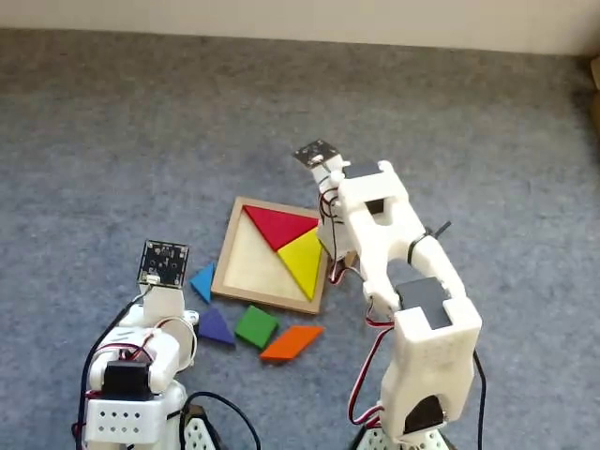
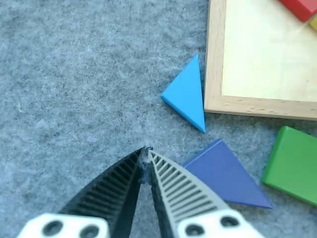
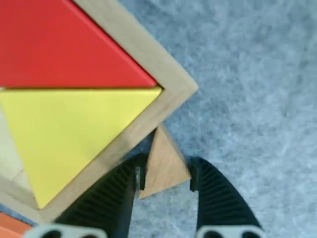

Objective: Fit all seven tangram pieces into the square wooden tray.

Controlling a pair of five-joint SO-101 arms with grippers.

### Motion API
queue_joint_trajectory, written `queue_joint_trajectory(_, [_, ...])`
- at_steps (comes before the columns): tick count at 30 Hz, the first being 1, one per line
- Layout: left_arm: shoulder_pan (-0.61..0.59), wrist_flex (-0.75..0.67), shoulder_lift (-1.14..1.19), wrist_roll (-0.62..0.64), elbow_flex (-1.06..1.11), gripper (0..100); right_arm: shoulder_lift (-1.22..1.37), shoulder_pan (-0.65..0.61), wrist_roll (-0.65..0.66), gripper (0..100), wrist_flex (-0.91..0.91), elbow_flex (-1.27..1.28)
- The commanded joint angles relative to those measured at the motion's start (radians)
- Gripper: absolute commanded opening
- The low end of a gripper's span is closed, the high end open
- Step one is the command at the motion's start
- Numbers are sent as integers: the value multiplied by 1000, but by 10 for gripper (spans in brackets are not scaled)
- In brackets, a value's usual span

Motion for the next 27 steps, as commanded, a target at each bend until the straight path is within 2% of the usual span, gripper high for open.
queue_joint_trajectory(1, [-10, 5, -53, 5, 19, 7, -18, -30, 15, 74, 24, -38])
queue_joint_trajectory(8, [-10, 5, -53, 5, 19, 7, -176, -30, 17, 73, 38, 13])
queue_joint_trajectory(10, [-10, 5, -53, 5, 19, 7, -217, -33, 52, 73, 16, 62])
queue_joint_trajectory(17, [-10, 5, -53, 5, 19, 7, -392, -48, 78, 73, -96, 232])
queue_joint_trajectory(22, [-10, 5, -53, 5, 19, 7, -503, -140, 81, 73, -231, 384])
queue_joint_trajectory(27, [-10, 5, -53, 5, 19, 7, -553, -191, 153, 73, -372, 495])
